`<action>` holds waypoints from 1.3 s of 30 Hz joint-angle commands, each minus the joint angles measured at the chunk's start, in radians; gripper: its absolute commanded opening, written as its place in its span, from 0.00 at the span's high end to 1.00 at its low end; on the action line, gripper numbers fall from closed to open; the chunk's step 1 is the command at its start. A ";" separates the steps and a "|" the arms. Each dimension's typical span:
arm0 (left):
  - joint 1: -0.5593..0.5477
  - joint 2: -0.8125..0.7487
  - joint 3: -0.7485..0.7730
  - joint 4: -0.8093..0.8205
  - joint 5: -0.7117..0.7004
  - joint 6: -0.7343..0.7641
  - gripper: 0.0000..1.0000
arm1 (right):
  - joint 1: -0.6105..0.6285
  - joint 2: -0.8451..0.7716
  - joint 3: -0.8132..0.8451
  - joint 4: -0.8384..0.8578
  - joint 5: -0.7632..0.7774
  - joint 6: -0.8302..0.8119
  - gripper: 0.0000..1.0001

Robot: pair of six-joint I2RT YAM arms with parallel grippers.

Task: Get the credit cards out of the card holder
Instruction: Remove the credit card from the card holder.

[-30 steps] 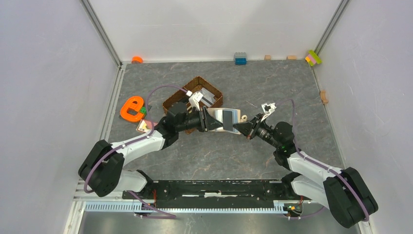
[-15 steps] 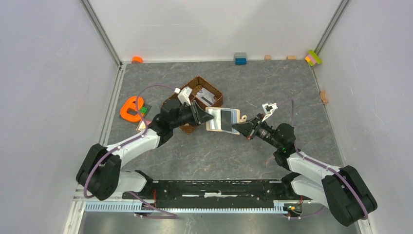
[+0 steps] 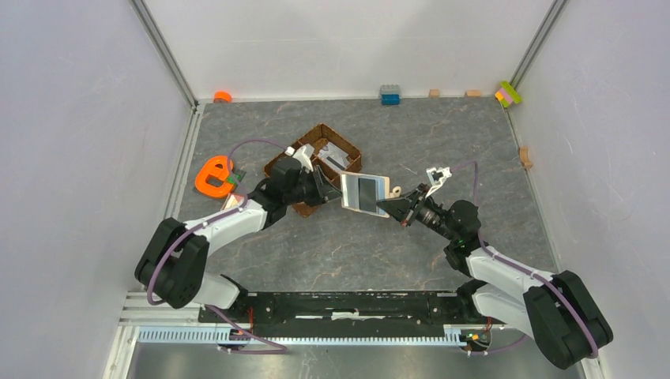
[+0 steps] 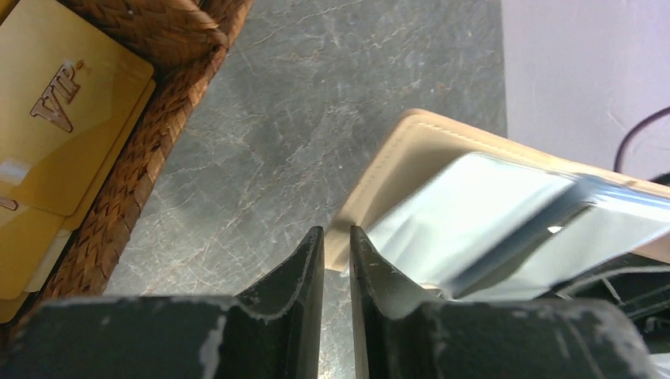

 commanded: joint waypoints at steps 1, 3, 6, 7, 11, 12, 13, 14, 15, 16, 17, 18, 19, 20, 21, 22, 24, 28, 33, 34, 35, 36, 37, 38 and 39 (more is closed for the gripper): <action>-0.002 0.038 0.056 -0.034 0.006 0.020 0.77 | -0.003 -0.026 0.003 0.049 0.005 -0.008 1.00; -0.002 0.026 0.063 -0.068 -0.024 0.032 0.78 | -0.004 -0.031 0.007 0.008 0.025 -0.021 1.00; -0.001 -0.041 0.055 -0.140 -0.134 0.053 0.80 | -0.006 -0.046 0.016 -0.055 0.063 -0.048 1.00; -0.001 -0.075 0.045 -0.154 -0.179 0.056 0.81 | -0.005 -0.052 0.016 -0.067 0.074 -0.053 1.00; -0.002 -0.229 -0.034 -0.106 -0.263 0.044 0.81 | -0.007 -0.064 0.020 -0.107 0.100 -0.071 1.00; -0.004 -0.258 -0.066 -0.043 -0.242 0.041 0.81 | -0.007 -0.065 0.023 -0.111 0.101 -0.072 1.00; -0.009 -0.286 -0.093 0.019 -0.208 0.036 0.81 | -0.007 -0.064 0.023 -0.112 0.101 -0.074 1.00; -0.019 -0.305 -0.123 0.092 -0.179 0.032 0.81 | -0.007 -0.063 0.024 -0.113 0.100 -0.074 1.00; -0.036 -0.315 -0.136 0.146 -0.146 0.033 0.81 | -0.007 -0.060 0.025 -0.112 0.100 -0.074 1.00; -0.054 -0.318 -0.138 0.188 -0.117 0.047 0.82 | -0.007 -0.056 0.025 -0.111 0.097 -0.072 1.00; -0.080 -0.317 -0.131 0.206 -0.094 0.068 0.83 | -0.007 -0.053 0.025 -0.107 0.094 -0.071 1.00; -0.105 -0.315 -0.115 0.209 -0.086 0.090 0.84 | -0.008 -0.049 0.027 -0.101 0.088 -0.069 1.00; -0.132 -0.311 -0.104 0.209 -0.086 0.116 0.84 | -0.008 -0.048 0.026 -0.097 0.084 -0.068 1.00; -0.152 -0.305 -0.096 0.211 -0.081 0.132 0.83 | -0.007 -0.046 0.027 -0.090 0.079 -0.064 1.00; -0.161 -0.290 -0.090 0.222 -0.064 0.137 0.83 | -0.008 -0.045 0.026 -0.084 0.073 -0.061 1.00; -0.164 -0.274 -0.082 0.235 -0.043 0.134 0.83 | -0.008 -0.044 0.025 -0.077 0.067 -0.061 1.00; -0.164 -0.228 -0.066 0.242 -0.017 0.121 0.83 | -0.006 -0.043 0.022 -0.060 0.056 -0.054 1.00; -0.143 -0.134 -0.036 0.285 0.099 0.070 0.84 | -0.008 -0.043 0.019 -0.039 0.040 -0.044 1.00; -0.108 -0.071 -0.022 0.308 0.156 0.024 0.84 | -0.008 -0.043 0.016 -0.016 0.027 -0.032 1.00; -0.099 -0.062 -0.023 0.310 0.163 0.015 0.84 | -0.007 -0.041 0.015 -0.009 0.024 -0.029 1.00; -0.086 -0.052 -0.024 0.310 0.167 0.002 0.85 | -0.007 -0.041 0.013 -0.004 0.020 -0.026 1.00; -0.071 -0.045 -0.028 0.315 0.175 -0.015 0.85 | -0.007 -0.041 0.014 0.002 0.016 -0.023 1.00; -0.058 -0.036 -0.034 0.328 0.183 -0.033 0.85 | -0.007 -0.042 0.011 0.007 0.012 -0.020 1.00; -0.043 -0.028 -0.046 0.358 0.199 -0.055 0.85 | -0.007 -0.040 0.013 0.012 0.008 -0.019 1.00; -0.035 -0.023 -0.055 0.398 0.216 -0.074 0.85 | -0.007 -0.038 0.014 0.017 0.003 -0.016 1.00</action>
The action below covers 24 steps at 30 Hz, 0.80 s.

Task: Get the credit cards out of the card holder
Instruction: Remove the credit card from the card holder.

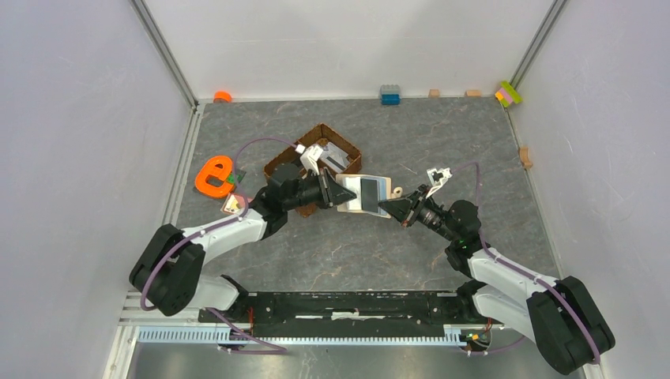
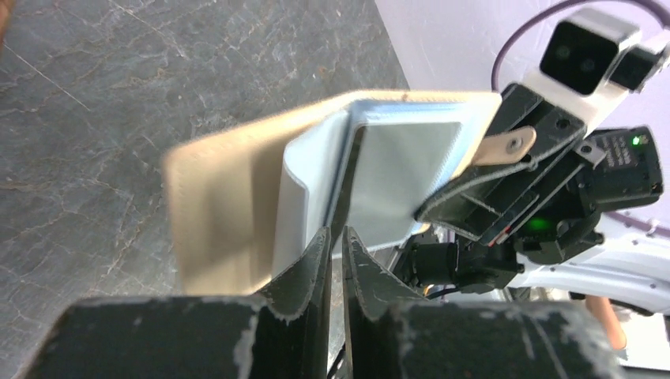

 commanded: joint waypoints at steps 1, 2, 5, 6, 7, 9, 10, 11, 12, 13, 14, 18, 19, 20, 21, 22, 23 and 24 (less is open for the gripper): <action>0.047 0.027 0.000 0.168 0.092 -0.106 0.85 | -0.004 0.001 0.014 0.108 -0.037 0.021 1.00; 0.049 0.027 -0.003 0.190 0.103 -0.111 0.84 | -0.005 0.004 0.014 0.117 -0.043 0.025 1.00; 0.049 0.016 -0.006 0.219 0.137 -0.109 0.81 | -0.004 0.009 0.017 0.145 -0.074 0.046 1.00; 0.049 0.011 -0.010 0.229 0.143 -0.109 0.80 | -0.005 0.011 0.020 0.145 -0.083 0.053 1.00; 0.049 0.005 -0.015 0.241 0.146 -0.109 0.79 | -0.005 0.015 0.026 0.143 -0.092 0.057 1.00; 0.049 -0.006 -0.021 0.248 0.144 -0.107 0.78 | -0.004 0.023 0.035 0.146 -0.109 0.073 1.00; 0.048 -0.010 -0.023 0.254 0.146 -0.106 0.78 | -0.005 0.029 0.036 0.156 -0.118 0.084 1.00; 0.049 -0.013 -0.023 0.258 0.148 -0.106 0.78 | -0.004 0.035 0.034 0.174 -0.127 0.096 1.00; 0.048 -0.014 -0.025 0.257 0.146 -0.106 0.78 | -0.004 0.041 0.035 0.185 -0.134 0.106 1.00; 0.049 -0.014 -0.026 0.257 0.143 -0.104 0.78 | -0.005 0.048 0.035 0.198 -0.142 0.118 1.00; 0.049 -0.014 -0.026 0.254 0.139 -0.104 0.78 | -0.005 0.055 0.035 0.207 -0.149 0.126 1.00; 0.052 -0.014 -0.027 0.231 0.117 -0.104 0.79 | -0.004 0.072 0.037 0.238 -0.165 0.152 1.00; 0.055 -0.018 -0.027 0.218 0.105 -0.103 0.80 | -0.004 0.074 0.037 0.241 -0.167 0.154 1.00; 0.058 -0.021 -0.028 0.202 0.094 -0.100 0.80 | -0.004 0.072 0.038 0.240 -0.167 0.155 1.00; 0.060 -0.028 -0.031 0.191 0.082 -0.097 0.79 | -0.006 0.072 0.037 0.238 -0.167 0.155 1.00; 0.064 -0.036 -0.031 0.170 0.068 -0.092 0.78 | -0.007 0.069 0.037 0.237 -0.166 0.154 1.00; 0.065 -0.044 -0.034 0.153 0.052 -0.085 0.77 | -0.009 0.064 0.038 0.235 -0.166 0.154 1.00; 0.065 -0.053 -0.035 0.144 0.045 -0.075 0.76 | -0.010 0.061 0.037 0.230 -0.165 0.152 1.00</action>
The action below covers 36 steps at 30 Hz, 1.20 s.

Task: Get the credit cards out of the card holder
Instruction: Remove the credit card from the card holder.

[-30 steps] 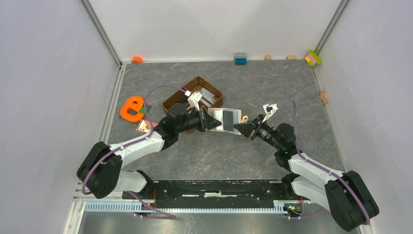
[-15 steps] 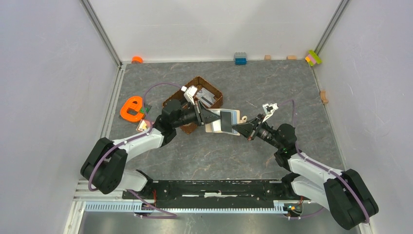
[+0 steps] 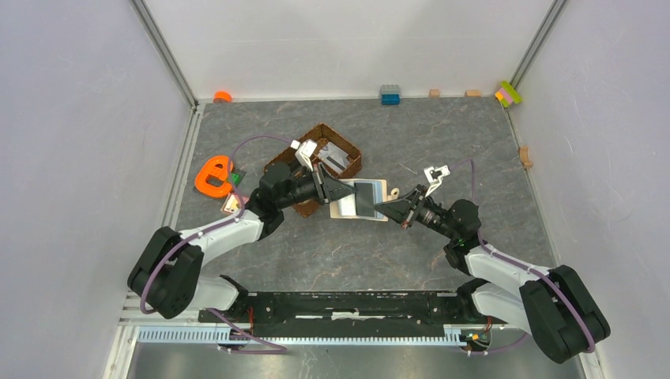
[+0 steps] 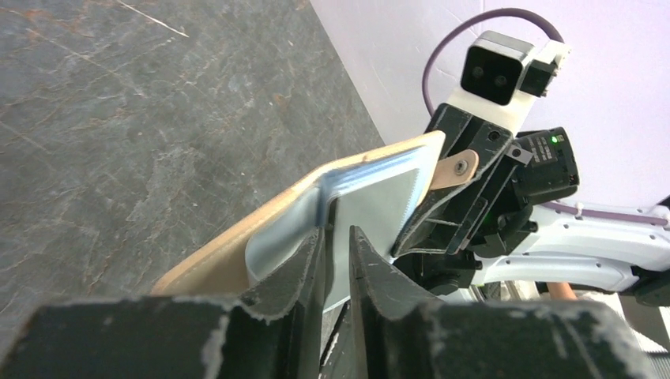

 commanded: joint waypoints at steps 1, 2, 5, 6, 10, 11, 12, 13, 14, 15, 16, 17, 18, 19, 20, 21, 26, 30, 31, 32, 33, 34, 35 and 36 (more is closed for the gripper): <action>0.010 -0.061 -0.011 -0.044 -0.059 0.010 0.74 | -0.007 -0.018 0.037 0.081 -0.024 0.012 1.00; 0.011 -0.066 -0.012 -0.050 -0.061 0.014 0.72 | -0.007 -0.024 0.037 0.075 -0.022 0.008 1.00; 0.011 -0.059 -0.008 -0.048 -0.039 0.015 0.70 | -0.009 -0.027 0.037 0.066 -0.020 0.005 1.00; 0.011 -0.049 -0.005 -0.038 -0.024 0.011 0.70 | -0.009 -0.026 0.037 0.066 -0.020 0.004 1.00; 0.010 -0.011 -0.002 0.045 0.047 -0.028 0.75 | -0.011 -0.015 0.037 0.084 -0.029 0.017 1.00; 0.010 0.000 -0.002 0.058 0.057 -0.039 0.76 | -0.010 -0.012 0.038 0.088 -0.033 0.020 1.00; 0.010 0.007 -0.001 0.065 0.064 -0.047 0.77 | -0.009 -0.011 0.038 0.093 -0.035 0.024 1.00; 0.009 0.016 0.001 0.076 0.073 -0.054 0.78 | -0.010 -0.010 0.038 0.097 -0.040 0.028 1.00; 0.009 0.023 0.000 0.094 0.082 -0.063 0.79 | -0.010 -0.011 0.038 0.101 -0.044 0.033 1.00; 0.009 0.029 -0.001 0.111 0.092 -0.072 0.79 | -0.011 -0.013 0.039 0.103 -0.047 0.035 1.00; 0.010 0.036 -0.002 0.133 0.103 -0.083 0.80 | -0.011 -0.015 0.040 0.103 -0.050 0.037 1.00; 0.010 0.038 -0.003 0.146 0.110 -0.090 0.80 | -0.013 -0.018 0.041 0.104 -0.052 0.039 1.00; 0.010 0.043 -0.005 0.162 0.119 -0.100 0.80 | -0.013 -0.019 0.041 0.105 -0.053 0.042 1.00; 0.010 0.045 -0.006 0.180 0.125 -0.107 0.80 | -0.016 -0.021 0.040 0.110 -0.057 0.046 1.00; 0.010 0.048 -0.007 0.195 0.134 -0.114 0.79 | -0.017 -0.020 0.041 0.116 -0.061 0.052 1.00; 0.010 0.049 -0.011 0.219 0.141 -0.124 0.79 | -0.018 -0.020 0.041 0.122 -0.065 0.059 1.00; 0.010 0.059 -0.030 0.350 0.180 -0.182 0.90 | -0.024 -0.012 0.039 0.134 -0.072 0.069 1.00; 0.010 0.066 -0.040 0.415 0.192 -0.213 0.98 | -0.031 -0.002 0.036 0.148 -0.076 0.072 0.78; 0.009 0.067 -0.040 0.415 0.190 -0.214 0.98 | -0.031 0.002 0.033 0.159 -0.078 0.076 0.75; 0.009 0.070 -0.041 0.416 0.191 -0.216 0.98 | -0.031 0.007 0.031 0.173 -0.082 0.083 0.72; 0.009 0.073 -0.041 0.421 0.192 -0.219 0.98 | -0.031 0.013 0.030 0.184 -0.086 0.088 0.70; 0.009 0.076 -0.042 0.428 0.194 -0.223 0.98 | -0.031 0.019 0.029 0.198 -0.088 0.096 0.68; 0.009 0.079 -0.042 0.436 0.195 -0.228 0.98 | -0.031 0.024 0.029 0.208 -0.091 0.102 0.67; 0.009 0.081 -0.042 0.442 0.197 -0.232 0.98 | -0.031 0.030 0.026 0.218 -0.092 0.107 0.67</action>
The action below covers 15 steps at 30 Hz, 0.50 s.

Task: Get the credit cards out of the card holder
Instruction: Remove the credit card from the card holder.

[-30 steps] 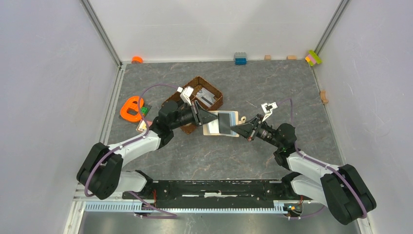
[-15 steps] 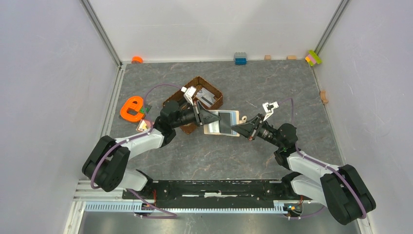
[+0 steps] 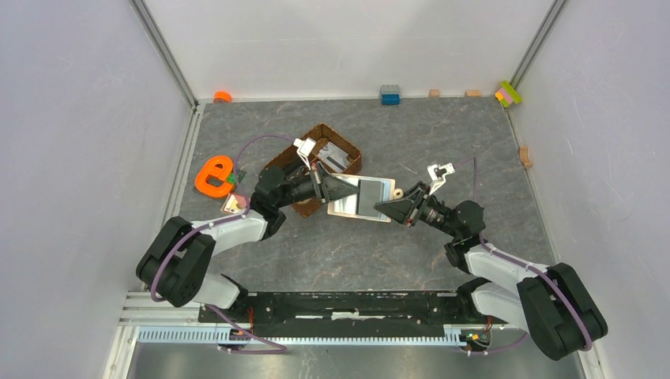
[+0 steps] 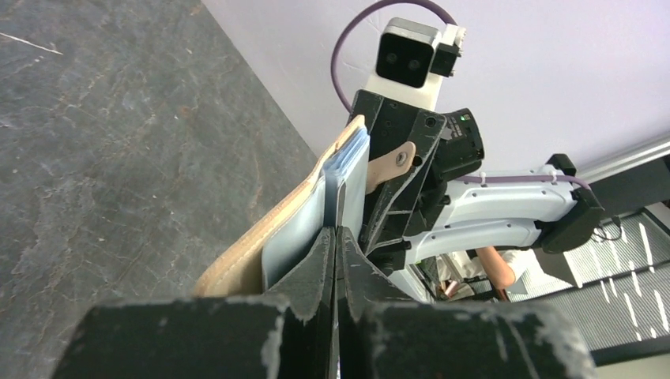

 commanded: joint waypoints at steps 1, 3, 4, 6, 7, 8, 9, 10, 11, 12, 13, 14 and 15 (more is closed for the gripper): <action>-0.007 0.014 -0.001 0.116 0.045 -0.058 0.98 | 0.000 0.023 0.025 0.101 -0.025 0.026 0.67; -0.007 0.015 -0.001 0.116 0.045 -0.059 0.98 | -0.002 0.032 0.022 0.121 -0.031 0.038 0.68; -0.007 0.015 -0.001 0.116 0.045 -0.060 0.98 | -0.002 0.036 0.020 0.131 -0.031 0.045 0.73; -0.008 0.015 -0.001 0.109 0.043 -0.059 0.98 | -0.008 0.039 0.013 0.154 -0.035 0.061 0.86; -0.007 0.014 -0.002 0.102 0.041 -0.055 0.98 | -0.014 0.036 0.009 0.167 -0.035 0.070 0.90; -0.005 0.012 -0.001 0.091 0.039 -0.050 0.98 | -0.021 0.035 0.005 0.174 -0.035 0.078 0.93; -0.005 0.011 0.000 0.079 0.035 -0.044 0.98 | -0.028 0.032 0.000 0.179 -0.035 0.084 0.95; -0.004 0.007 0.001 0.065 0.030 -0.037 0.98 | -0.035 0.030 -0.004 0.181 -0.035 0.088 0.96; -0.002 0.004 0.001 0.051 0.024 -0.032 0.98 | -0.040 0.028 -0.007 0.181 -0.035 0.091 0.97; 0.000 0.001 0.000 0.042 0.021 -0.027 0.98 | -0.044 0.029 -0.009 0.182 -0.035 0.091 0.98; 0.002 -0.002 -0.002 0.034 0.016 -0.024 0.98 | -0.047 0.030 -0.010 0.183 -0.034 0.093 0.98; 0.003 -0.004 -0.004 0.031 0.012 -0.022 0.98 | -0.048 0.032 -0.010 0.185 -0.035 0.096 0.99; 0.002 -0.006 -0.004 0.031 0.010 -0.019 0.98 | -0.048 0.036 -0.010 0.190 -0.035 0.099 1.00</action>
